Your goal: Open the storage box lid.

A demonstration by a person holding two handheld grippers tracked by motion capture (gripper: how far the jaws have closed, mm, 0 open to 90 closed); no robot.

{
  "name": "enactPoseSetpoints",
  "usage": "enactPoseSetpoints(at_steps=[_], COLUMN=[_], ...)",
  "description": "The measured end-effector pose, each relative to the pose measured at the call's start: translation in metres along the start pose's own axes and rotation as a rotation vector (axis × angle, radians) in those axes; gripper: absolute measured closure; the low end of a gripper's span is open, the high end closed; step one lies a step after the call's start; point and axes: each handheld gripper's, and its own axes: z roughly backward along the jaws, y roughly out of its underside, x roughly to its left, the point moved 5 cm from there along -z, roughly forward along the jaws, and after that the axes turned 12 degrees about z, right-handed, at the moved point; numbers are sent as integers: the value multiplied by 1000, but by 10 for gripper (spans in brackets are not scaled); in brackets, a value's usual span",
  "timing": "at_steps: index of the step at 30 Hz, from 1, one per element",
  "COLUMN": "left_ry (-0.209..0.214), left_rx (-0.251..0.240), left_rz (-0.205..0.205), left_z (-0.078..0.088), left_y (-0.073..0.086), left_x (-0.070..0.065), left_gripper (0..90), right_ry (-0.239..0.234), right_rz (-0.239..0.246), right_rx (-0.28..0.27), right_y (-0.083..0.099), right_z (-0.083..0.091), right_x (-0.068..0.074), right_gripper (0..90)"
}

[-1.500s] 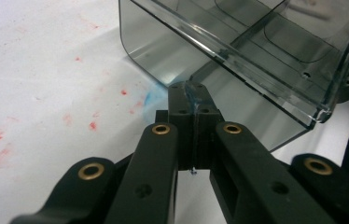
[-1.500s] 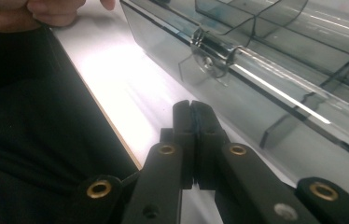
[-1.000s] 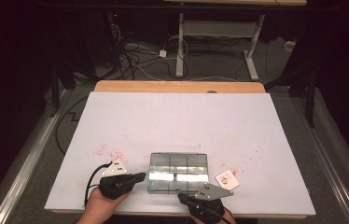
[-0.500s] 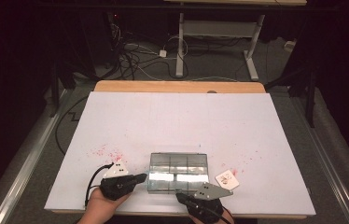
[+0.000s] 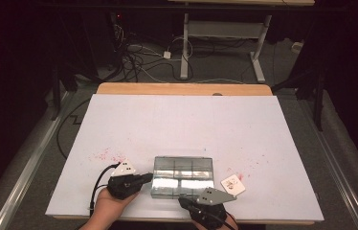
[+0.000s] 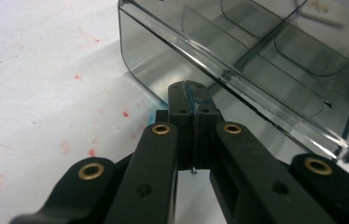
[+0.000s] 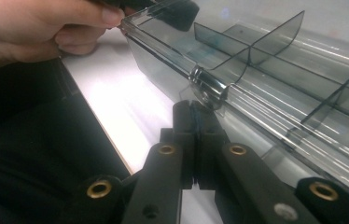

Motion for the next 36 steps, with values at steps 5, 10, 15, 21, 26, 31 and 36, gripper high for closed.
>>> enactPoseSetpoints(at_steps=[5, 10, 15, 21, 26, 31, 36], left_ry=[2, 0, -6, -3, 6, 7, 7], left_rx=[-3, -4, -5, -3, 0, -2, -4], left_rz=[8, 12, 4, -1, -9, -10, -14], left_z=[-1, -2, -1, 0, 1, 4, 6], left_y=[-1, -1, 0, 0, 1, 3, 3], left_x=[1, 2, 0, 0, -1, -1, -2], left_gripper=[881, 880, 881, 881, 880, 880, 880], right_ry=[6, 8, -6, 14, 6, -32, -25], right_rz=[-2, -10, -27, 10, 15, 22, -3], right_rx=[15, 40, -7, -56, -47, 1, 61], right_y=[3, 9, 1, -16, -16, -6, 4], right_z=[0, -2, 3, 10, 8, 4, -2], right_x=[0, -2, 0, 2, 2, 9, 5], right_gripper=[892, 892, 893, 894, 894, 894, 894])
